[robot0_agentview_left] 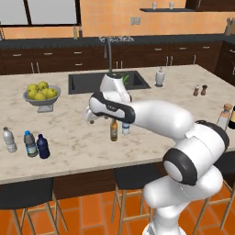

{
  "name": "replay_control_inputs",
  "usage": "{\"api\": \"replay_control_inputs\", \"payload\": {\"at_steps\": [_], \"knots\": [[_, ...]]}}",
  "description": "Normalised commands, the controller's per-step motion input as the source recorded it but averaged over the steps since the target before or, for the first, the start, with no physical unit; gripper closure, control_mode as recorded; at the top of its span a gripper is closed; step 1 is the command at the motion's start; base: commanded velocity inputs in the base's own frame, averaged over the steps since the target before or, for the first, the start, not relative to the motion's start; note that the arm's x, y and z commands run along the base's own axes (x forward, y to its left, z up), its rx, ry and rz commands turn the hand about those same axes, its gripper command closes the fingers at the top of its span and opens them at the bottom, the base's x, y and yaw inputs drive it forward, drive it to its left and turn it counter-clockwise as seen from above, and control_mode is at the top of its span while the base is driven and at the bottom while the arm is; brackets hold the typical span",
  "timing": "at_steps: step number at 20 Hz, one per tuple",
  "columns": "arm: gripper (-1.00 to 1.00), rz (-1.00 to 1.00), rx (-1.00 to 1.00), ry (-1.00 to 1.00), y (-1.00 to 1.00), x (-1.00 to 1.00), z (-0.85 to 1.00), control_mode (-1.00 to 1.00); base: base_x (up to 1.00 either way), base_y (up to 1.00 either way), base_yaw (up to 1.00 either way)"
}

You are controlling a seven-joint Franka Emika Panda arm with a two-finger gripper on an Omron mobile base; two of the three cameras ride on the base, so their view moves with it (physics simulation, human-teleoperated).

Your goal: Move the plastic bottles in the middle to the plastics group, and the glass bottles in the middle to the glass group.

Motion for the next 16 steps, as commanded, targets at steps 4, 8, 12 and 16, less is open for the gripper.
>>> {"api": "replay_control_inputs", "payload": {"at_steps": [4,8,12,16], "knots": [[-1.00,-0.13,-0.16,0.05,-1.00,0.06,0.00,-1.00,0.00,0.00,0.00],[-1.00,-0.05,-0.12,0.03,-1.00,0.19,0.00,-1.00,0.00,0.00,0.00],[-1.00,0.00,0.00,-0.02,-0.51,0.13,-0.41,-1.00,0.00,0.00,0.00],[-1.00,-0.06,0.02,-0.18,-0.18,0.22,-0.71,-1.00,0.00,0.00,0.00]]}}
